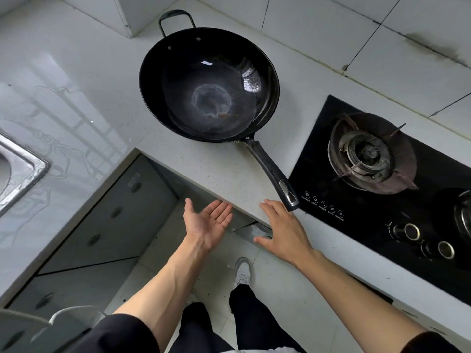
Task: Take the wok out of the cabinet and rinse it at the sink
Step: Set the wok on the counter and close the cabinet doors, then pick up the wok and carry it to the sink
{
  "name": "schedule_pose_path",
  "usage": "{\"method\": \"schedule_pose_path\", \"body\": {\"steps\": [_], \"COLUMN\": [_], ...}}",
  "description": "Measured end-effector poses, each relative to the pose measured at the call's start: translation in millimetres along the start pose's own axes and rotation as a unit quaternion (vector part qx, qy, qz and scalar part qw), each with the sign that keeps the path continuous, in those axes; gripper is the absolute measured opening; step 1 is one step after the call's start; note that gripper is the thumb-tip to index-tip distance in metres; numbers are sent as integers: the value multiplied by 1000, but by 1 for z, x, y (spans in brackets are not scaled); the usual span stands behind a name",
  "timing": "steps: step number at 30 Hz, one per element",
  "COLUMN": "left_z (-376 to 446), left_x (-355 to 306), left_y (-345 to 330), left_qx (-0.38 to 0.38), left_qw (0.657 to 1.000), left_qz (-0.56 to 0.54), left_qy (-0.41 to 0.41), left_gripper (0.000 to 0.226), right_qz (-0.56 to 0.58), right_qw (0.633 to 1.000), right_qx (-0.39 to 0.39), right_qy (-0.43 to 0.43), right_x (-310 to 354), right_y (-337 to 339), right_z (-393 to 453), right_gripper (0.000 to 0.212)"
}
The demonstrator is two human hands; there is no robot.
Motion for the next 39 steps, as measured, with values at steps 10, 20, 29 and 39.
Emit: {"method": "schedule_pose_path", "body": {"steps": [10, 20, 29, 39], "left_z": [-5, -57, -127, -157], "left_x": [-4, -56, -131, -170], "left_y": [2, -4, -28, -66], "left_qx": [20, -44, -41, -9], "left_qw": [995, 842, 699, 594], "left_qz": [100, 512, 644, 693], "left_qy": [-20, -161, -306, -408], "left_gripper": [83, 26, 27, 29], "right_qz": [-14, 48, 72, 61], "right_qw": [1000, 999, 996, 973], "right_qx": [-3, -3, -53, -210], "right_qy": [2, -12, 3, 70], "right_x": [6, 48, 107, 141], "right_y": [5, 21, 58, 101], "right_z": [-1, -4, -15, -20], "right_gripper": [83, 70, 62, 48]}}
Point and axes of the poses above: each hand's wrist, its own z-axis towards the middle knuckle, its own y-axis out of the back of the hand, x = y × z, the point moved 7 cm from there along z, towards the middle knuckle, and after that the axes turned 3 degrees about -x, right-handed, at the moved point
